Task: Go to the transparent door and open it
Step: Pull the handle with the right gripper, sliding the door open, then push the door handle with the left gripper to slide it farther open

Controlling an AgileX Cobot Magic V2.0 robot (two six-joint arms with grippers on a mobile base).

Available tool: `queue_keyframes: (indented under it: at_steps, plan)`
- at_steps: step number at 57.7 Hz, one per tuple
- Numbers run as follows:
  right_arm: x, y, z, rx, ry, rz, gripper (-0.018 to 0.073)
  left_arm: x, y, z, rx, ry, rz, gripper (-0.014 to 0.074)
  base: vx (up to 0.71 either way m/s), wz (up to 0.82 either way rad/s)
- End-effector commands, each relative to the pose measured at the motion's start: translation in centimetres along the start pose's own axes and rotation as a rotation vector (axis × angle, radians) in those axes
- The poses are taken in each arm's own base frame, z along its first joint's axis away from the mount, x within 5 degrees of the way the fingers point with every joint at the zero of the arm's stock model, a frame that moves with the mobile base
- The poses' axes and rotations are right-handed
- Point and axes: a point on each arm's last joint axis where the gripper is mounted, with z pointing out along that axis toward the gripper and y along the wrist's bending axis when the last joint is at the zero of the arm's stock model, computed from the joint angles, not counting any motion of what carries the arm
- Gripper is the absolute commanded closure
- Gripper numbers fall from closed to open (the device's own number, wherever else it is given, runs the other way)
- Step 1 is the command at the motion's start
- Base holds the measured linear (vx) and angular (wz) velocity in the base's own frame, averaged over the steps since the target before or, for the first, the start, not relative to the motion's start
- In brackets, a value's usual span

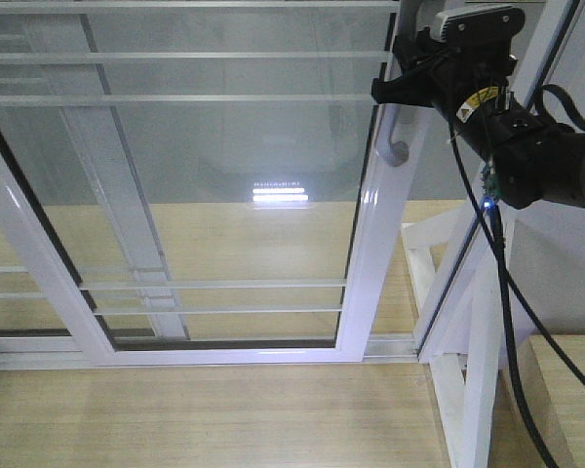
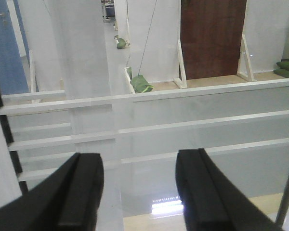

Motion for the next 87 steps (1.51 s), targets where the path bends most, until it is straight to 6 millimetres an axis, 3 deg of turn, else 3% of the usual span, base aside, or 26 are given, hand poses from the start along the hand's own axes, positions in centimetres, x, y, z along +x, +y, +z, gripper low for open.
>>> queue_keyframes:
  at_steps: [1, 9, 19, 31, 37, 50, 59, 67, 74, 87]
  plan:
    - [-3.7, 1.4, -0.4, -0.065, -0.156, -0.052, 0.0404, -2.1, 0.0, -0.2, 0.004, -0.125, -0.008, 0.0124, 0.0, 0.0]
    - [-4.2, 1.2, -0.8, -0.049, -0.101, -0.059, 0.0404, -2.0, 0.0, -0.2, 0.004, -0.111, -0.008, 0.0124, 0.0, 0.0]
    - [-7.0, 1.0, -2.6, -0.01, -0.03, -0.106, 0.0409, -1.6, 0.0, -0.2, 0.003, -0.07, -0.002, 0.0124, 0.0, 0.0]
    - [-10.9, 0.9, -6.7, 0.036, 0.02, -0.154, 0.0568, -1.3, -0.1, 0.5, 0.003, -0.056, 0.045, 0.0124, 0.0, 0.0]
    - [-11.9, 1.3, -9.8, 0.04, -0.009, -0.158, 0.057, -0.7, -0.1, 1.9, 0.004, -0.042, 0.093, 0.0124, 0.0, 0.0]
    - [-10.8, 2.1, -16.2, 0.04, -0.015, -0.159, 0.0567, 0.8, -0.2, 5.7, 0.011, -0.083, 0.111, 0.0124, 0.0, 0.0]
    - [-9.6, 2.5, -19.1, 0.04, -0.011, -0.161, 0.0567, 2.3, -0.2, 8.2, 0.017, -0.093, 0.06, 0.0124, 0.0, 0.0]
    - [-8.8, 2.6, -20.3, 0.041, 0.001, -0.16, 0.0567, 2.9, -0.5, 10.3, 0.046, -0.08, 0.047, 0.0124, 0.0, 0.0]
    - [-8.6, 2.6, -20.4, 0.041, 0.012, -0.159, 0.0566, 2.9, -1.0, 12.2, 0.094, -0.067, 0.068, 0.0124, 0.0, 0.0]
    - [-8.5, 2.6, -20.4, 0.042, 0.014, -0.163, 0.0567, 2.8, -1.6, 15.7, 0.162, -0.042, -0.044, 0.0124, 0.0, 0.0]
